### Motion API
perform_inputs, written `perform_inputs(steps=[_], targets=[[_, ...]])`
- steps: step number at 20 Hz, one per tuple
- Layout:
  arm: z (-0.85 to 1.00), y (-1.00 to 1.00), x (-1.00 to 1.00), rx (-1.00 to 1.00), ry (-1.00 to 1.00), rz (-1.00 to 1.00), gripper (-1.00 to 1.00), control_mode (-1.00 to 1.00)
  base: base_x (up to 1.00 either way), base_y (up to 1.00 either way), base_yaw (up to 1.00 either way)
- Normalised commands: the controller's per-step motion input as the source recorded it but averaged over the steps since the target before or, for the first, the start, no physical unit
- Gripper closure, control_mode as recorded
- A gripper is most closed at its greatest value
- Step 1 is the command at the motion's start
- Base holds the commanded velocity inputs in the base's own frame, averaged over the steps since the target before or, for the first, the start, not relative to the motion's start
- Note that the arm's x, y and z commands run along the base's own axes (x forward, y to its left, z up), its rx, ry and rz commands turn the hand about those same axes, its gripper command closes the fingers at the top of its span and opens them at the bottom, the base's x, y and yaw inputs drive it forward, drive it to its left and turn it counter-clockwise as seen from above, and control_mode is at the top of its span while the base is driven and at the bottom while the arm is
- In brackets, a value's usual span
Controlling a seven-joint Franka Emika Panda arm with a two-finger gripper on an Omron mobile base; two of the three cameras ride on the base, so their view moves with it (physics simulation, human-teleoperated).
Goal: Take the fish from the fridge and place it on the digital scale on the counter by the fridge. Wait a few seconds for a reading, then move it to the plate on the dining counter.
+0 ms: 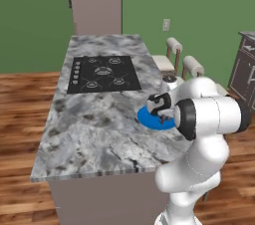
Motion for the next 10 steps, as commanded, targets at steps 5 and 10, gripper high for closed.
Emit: perform_inputs(steps=[5, 10], targets=[[-0.16, -0.08, 0.39, 0.0, 0.0, -0.04, -1.0, -1.0, 0.0, 0.0, 0.0], [-0.01, 0.0, 0.39, 0.0, 0.0, -0.01, -1.0, -1.0, 0.0, 0.0, 0.0]])
